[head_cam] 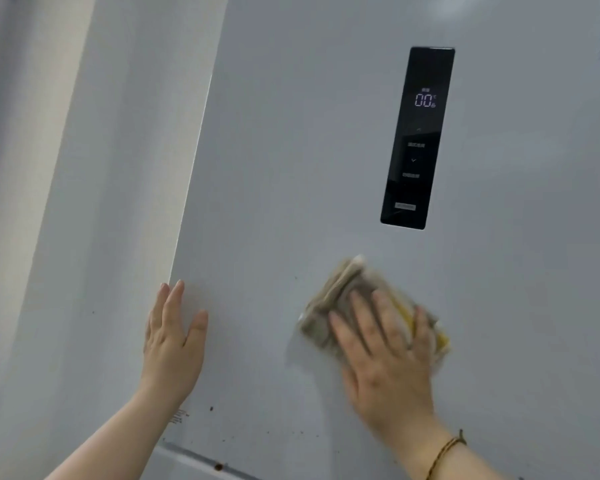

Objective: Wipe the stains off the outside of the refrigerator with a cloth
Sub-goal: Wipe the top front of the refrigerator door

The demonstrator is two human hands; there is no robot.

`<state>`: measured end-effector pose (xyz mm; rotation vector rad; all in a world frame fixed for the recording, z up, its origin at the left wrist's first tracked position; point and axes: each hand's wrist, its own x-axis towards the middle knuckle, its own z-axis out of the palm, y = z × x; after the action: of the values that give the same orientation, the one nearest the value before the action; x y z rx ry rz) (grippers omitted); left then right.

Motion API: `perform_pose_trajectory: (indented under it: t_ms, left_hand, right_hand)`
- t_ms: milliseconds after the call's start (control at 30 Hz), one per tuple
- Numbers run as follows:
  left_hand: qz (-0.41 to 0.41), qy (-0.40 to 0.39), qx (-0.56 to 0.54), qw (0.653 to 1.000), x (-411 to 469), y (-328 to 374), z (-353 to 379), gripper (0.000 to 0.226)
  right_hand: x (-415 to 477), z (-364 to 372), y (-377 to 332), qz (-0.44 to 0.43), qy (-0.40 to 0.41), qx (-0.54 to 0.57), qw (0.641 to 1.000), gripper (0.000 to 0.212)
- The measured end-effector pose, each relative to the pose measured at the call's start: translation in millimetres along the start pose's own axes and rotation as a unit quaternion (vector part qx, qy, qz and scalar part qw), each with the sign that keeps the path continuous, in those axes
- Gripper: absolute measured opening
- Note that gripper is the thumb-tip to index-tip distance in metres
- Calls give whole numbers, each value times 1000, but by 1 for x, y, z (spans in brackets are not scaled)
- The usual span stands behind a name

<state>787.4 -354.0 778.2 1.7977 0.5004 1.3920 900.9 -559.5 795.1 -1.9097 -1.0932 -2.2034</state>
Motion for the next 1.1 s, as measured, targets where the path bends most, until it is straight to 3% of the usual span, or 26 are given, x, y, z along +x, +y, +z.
perform_pose_trajectory:
  t_ms: [100, 167, 333, 433, 567, 700, 833, 867, 900, 933, 1000, 1100]
  left_hand:
    - [-20, -2, -29, 999, 7, -5, -8, 52]
    - [-45, -24, -68, 996, 9, -9, -11, 51]
    - [-88, -49, -138, 985, 8, -9, -19, 46]
    - [-103, -64, -177, 977, 9, -8, -25, 43]
    - [-101, -77, -225, 966, 9, -12, -32, 40]
    - [-95, -103, -252, 958, 2, -15, -44, 42]
    - [-33, -112, -166, 979, -16, -34, -69, 52]
    - [-1, -114, -124, 986, -21, -38, -77, 59]
    - [24, -116, -85, 989, -25, -40, -84, 66]
    - [43, -118, -47, 991, -29, -41, -92, 72]
    - [52, -117, -2, 992, -31, -36, -105, 75]
    - [-17, -142, 23, 989, -42, -22, -124, 48]
  right_hand:
    - [-9, 1, -12, -125, -24, 22, 992, 44]
    - [8, 1, 0, -144, -16, 23, 989, 45]
    - [66, 7, 11, 32, 18, -7, 999, 46]
    - [70, 13, -15, 81, 36, -2, 996, 44]
    - [58, 19, -62, 35, -2, 36, 999, 45]
    - [50, 22, -106, -43, -41, 143, 988, 36]
    - [57, 7, -131, -11, -110, 287, 952, 36]
    - [59, -1, -135, 17, -142, 349, 926, 36]
    - [63, -10, -136, 61, -195, 437, 876, 36]
    - [66, -19, -138, 108, -271, 540, 790, 33]
    - [68, -28, -138, 203, -397, 712, 542, 27]
    - [56, -27, -145, 260, -452, 787, 329, 14]
